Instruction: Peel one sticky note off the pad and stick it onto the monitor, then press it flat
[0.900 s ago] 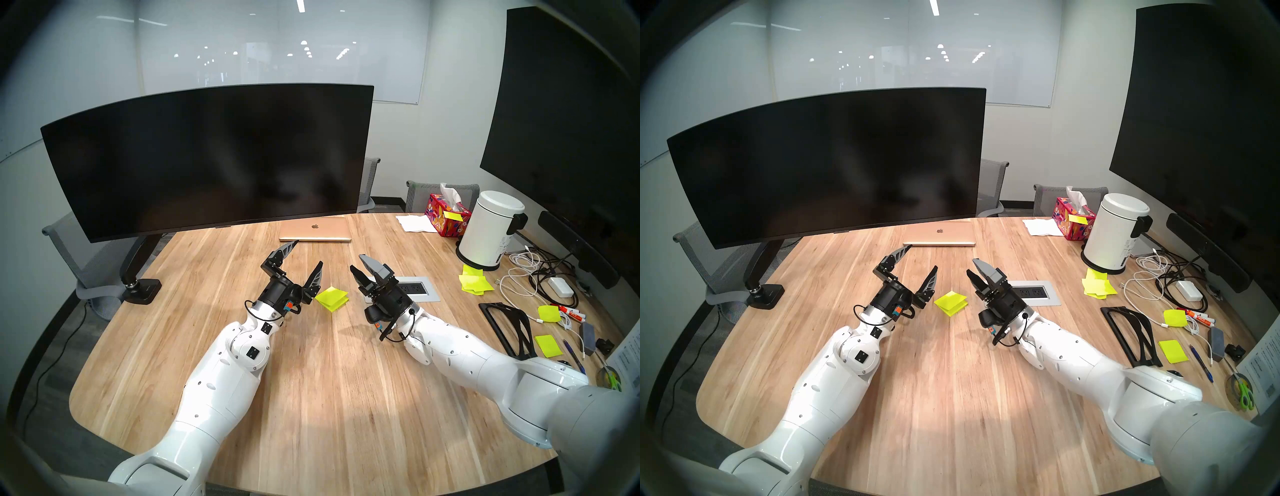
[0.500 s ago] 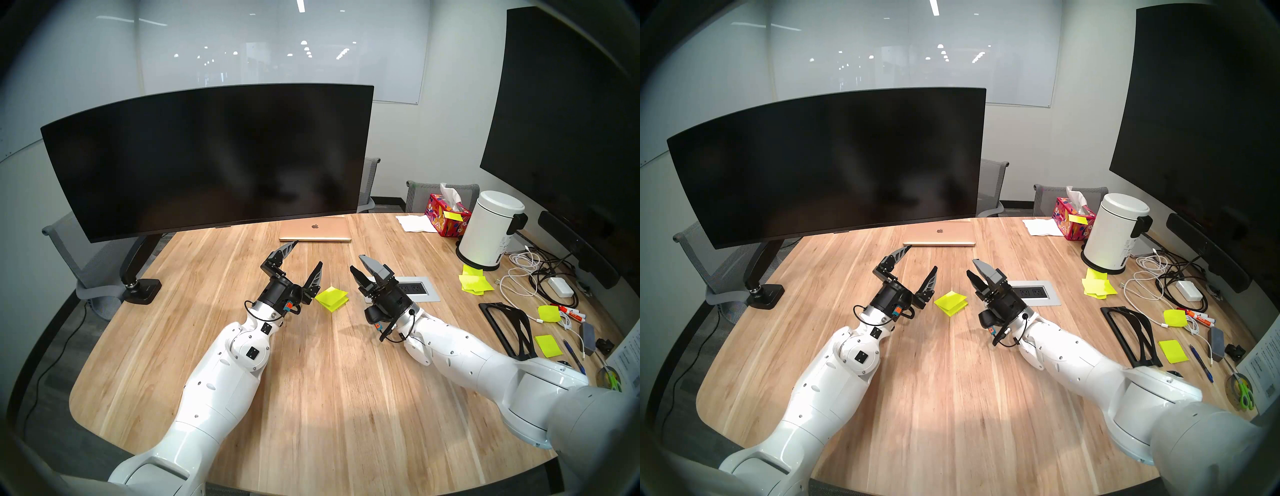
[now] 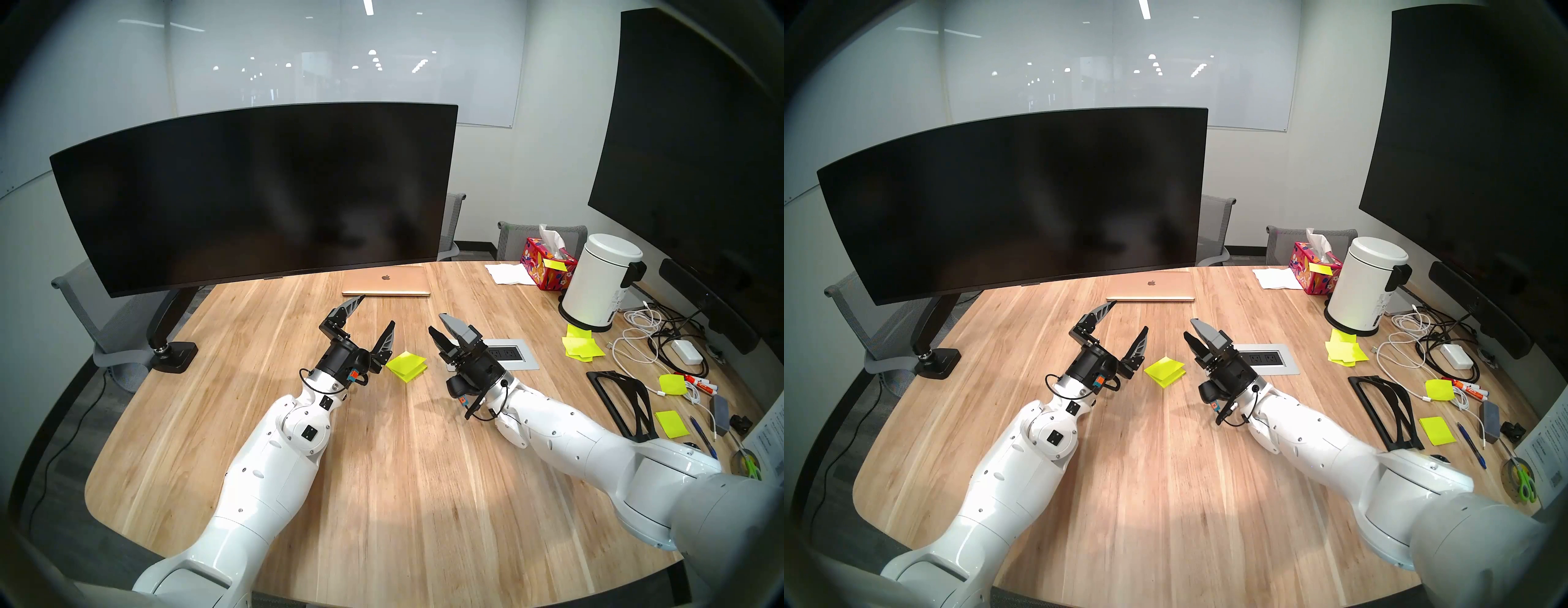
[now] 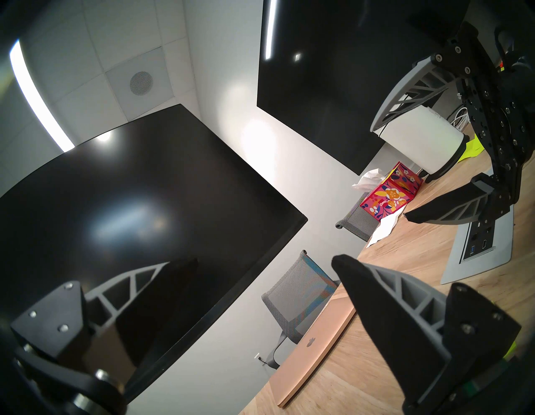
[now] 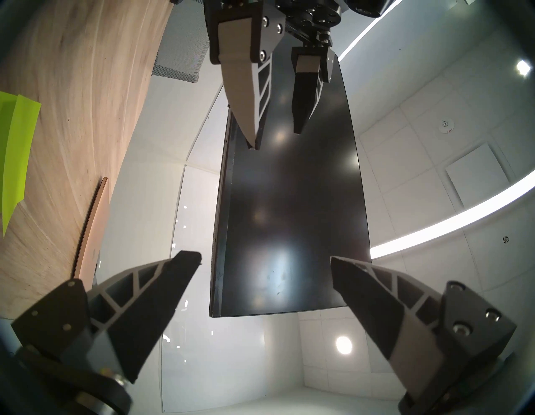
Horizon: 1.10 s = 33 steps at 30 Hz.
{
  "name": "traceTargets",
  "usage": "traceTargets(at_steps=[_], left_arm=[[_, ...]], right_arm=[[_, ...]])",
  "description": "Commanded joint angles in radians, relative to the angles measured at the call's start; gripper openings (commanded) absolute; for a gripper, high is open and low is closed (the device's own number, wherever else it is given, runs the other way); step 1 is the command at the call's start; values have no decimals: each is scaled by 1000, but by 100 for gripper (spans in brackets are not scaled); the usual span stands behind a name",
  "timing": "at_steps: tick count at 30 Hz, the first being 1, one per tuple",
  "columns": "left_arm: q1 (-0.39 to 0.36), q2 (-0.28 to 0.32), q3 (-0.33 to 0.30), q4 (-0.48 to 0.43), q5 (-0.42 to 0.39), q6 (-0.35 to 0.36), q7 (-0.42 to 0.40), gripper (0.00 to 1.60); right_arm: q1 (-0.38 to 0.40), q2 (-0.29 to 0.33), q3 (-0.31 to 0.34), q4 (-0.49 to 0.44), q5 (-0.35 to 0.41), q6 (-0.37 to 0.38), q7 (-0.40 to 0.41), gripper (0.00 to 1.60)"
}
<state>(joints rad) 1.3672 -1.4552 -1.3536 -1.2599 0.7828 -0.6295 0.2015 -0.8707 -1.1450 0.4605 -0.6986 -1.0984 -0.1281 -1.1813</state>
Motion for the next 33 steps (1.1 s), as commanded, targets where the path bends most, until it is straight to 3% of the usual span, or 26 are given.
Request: traceTargets(at_steps=[1, 10, 17, 33], left_arm=[[-6, -2, 2, -16, 1, -2, 0, 160], [-6, -2, 2, -16, 1, -2, 0, 160], [-6, -2, 2, -16, 2, -2, 0, 160], [-6, -2, 2, -16, 2, -2, 0, 160]], right_arm=[[0, 30, 6, -54, -1, 6, 8, 160], [-9, 107, 5, -160, 3, -33, 76, 160], [-9, 158, 8, -192, -8, -49, 98, 160], [-38, 222, -2, -285, -33, -40, 139, 160]])
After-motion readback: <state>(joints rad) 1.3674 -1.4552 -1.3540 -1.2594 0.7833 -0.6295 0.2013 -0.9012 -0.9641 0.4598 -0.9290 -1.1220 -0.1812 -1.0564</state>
